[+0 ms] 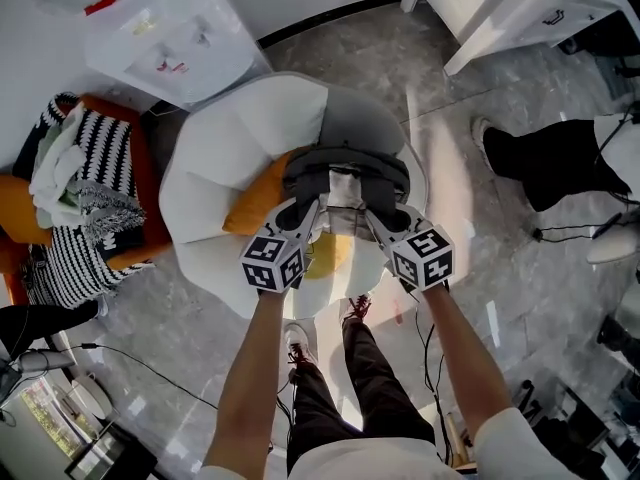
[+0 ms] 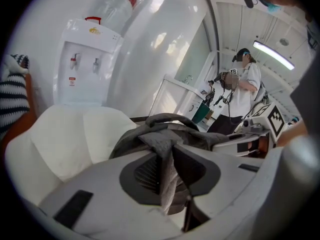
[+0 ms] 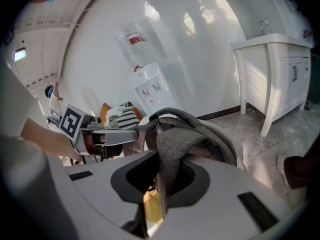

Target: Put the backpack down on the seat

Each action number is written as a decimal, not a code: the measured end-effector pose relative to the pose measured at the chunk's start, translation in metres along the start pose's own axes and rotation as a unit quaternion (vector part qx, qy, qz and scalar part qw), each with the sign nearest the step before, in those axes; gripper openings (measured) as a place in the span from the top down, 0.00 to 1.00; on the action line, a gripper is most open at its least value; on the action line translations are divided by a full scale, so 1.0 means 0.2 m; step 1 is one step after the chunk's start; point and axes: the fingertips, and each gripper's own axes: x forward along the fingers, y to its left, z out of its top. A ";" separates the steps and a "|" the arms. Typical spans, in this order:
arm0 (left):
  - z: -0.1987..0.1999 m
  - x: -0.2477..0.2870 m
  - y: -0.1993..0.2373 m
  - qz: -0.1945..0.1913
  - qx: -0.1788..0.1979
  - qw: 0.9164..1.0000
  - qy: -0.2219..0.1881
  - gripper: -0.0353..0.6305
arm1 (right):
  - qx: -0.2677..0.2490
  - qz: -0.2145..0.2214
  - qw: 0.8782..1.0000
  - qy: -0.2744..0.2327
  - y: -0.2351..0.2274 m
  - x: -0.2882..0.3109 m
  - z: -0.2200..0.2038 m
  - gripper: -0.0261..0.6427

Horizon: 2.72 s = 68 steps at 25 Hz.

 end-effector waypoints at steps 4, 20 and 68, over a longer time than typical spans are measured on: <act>0.00 0.04 0.02 0.002 0.001 1.000 0.006 0.81 | 0.005 -0.004 1.000 0.000 -0.03 0.03 0.02 0.91; -0.01 0.22 0.17 0.020 0.017 0.999 0.042 0.81 | 0.036 -0.023 0.999 0.003 -0.14 0.20 0.10 0.91; 0.09 -0.07 0.35 0.075 0.050 0.995 0.040 0.50 | -0.013 -0.122 0.992 -0.040 -0.18 -0.15 0.24 0.69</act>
